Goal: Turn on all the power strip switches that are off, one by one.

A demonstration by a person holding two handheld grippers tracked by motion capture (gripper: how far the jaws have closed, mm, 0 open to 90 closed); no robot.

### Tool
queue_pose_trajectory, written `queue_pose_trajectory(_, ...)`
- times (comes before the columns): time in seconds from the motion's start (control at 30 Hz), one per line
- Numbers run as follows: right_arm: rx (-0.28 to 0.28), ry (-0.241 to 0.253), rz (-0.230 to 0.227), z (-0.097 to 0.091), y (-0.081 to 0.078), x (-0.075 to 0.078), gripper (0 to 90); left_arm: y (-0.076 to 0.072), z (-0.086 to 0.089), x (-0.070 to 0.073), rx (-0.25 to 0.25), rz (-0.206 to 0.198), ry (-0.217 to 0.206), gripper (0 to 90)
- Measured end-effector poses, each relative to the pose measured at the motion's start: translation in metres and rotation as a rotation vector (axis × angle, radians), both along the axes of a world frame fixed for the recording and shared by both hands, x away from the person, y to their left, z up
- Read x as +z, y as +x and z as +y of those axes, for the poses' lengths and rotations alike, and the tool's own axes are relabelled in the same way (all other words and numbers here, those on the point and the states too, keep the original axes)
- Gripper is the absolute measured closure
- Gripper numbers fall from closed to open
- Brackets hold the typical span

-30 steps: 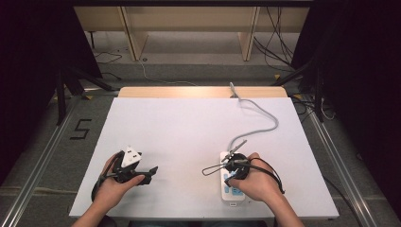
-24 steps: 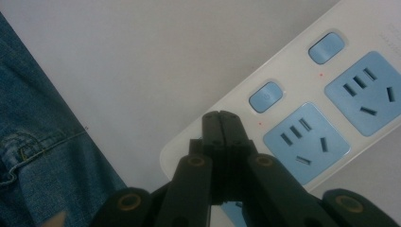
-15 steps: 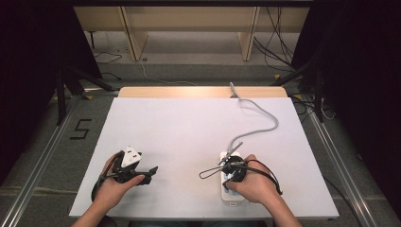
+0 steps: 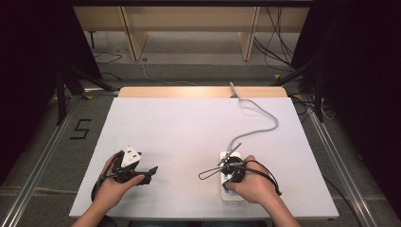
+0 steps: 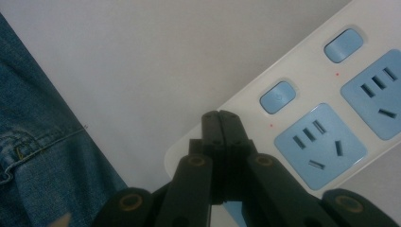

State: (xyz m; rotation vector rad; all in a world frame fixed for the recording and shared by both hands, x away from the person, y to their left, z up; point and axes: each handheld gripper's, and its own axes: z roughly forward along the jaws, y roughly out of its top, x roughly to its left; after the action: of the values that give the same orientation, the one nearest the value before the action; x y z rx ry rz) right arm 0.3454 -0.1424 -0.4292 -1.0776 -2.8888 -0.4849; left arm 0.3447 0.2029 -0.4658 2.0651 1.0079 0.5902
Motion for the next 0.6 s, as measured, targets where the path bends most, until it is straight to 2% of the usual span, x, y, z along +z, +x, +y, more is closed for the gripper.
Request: queue_pose_trajectory(0.6,-0.01,-0.006,0.014,0.001,0.0018,-0.0022,90.0,0.0002,-0.0002,-0.0003,0.001,0.003,0.0,20.3)
